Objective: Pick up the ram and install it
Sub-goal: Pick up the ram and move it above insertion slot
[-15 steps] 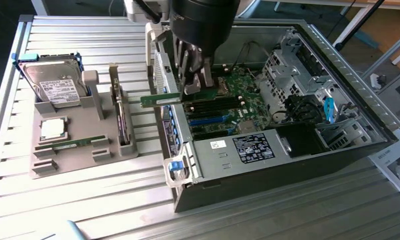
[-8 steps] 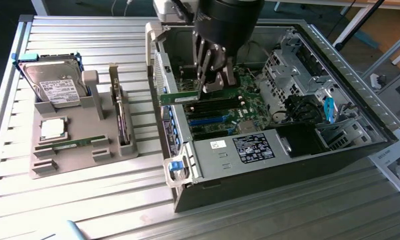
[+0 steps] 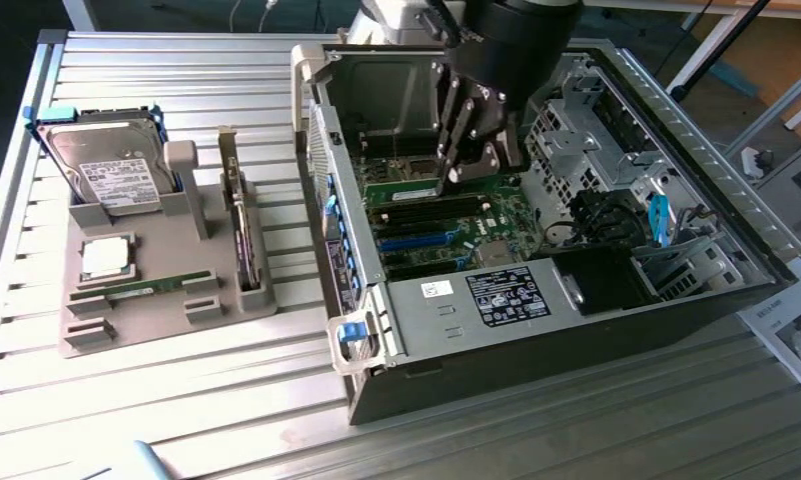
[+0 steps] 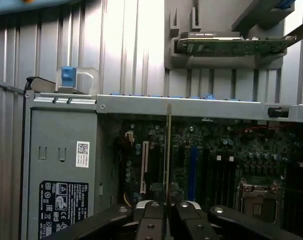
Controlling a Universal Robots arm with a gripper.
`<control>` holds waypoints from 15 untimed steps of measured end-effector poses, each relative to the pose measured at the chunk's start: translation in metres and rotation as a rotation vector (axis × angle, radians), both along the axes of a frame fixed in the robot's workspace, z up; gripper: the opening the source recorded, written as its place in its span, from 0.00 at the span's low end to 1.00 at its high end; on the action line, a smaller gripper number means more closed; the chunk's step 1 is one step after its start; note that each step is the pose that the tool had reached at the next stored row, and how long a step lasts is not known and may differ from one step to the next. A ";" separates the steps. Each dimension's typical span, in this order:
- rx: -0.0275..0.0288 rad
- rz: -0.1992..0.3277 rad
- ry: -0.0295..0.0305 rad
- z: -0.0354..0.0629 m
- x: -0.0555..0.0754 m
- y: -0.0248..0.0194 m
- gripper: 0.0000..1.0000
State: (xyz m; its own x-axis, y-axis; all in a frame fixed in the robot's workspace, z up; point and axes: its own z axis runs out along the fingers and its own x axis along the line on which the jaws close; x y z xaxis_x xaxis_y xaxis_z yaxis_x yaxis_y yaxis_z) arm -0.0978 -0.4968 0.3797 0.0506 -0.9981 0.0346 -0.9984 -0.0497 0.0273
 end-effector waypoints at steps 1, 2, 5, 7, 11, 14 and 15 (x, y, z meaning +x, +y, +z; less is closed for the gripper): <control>-0.0001 -0.001 0.0000 -0.0001 0.005 0.0000 0.14; -0.0004 -0.002 0.0000 -0.0002 0.012 0.0000 0.14; -0.0010 -0.005 0.0000 -0.0005 0.034 0.0000 0.14; -0.0014 -0.006 0.0000 -0.0006 0.045 0.0000 0.14; -0.0019 -0.008 0.0000 -0.0008 0.062 0.0000 0.14; -0.0022 -0.009 0.0000 -0.0010 0.072 0.0000 0.14; -0.0023 -0.010 0.0000 -0.0009 0.074 0.0000 0.14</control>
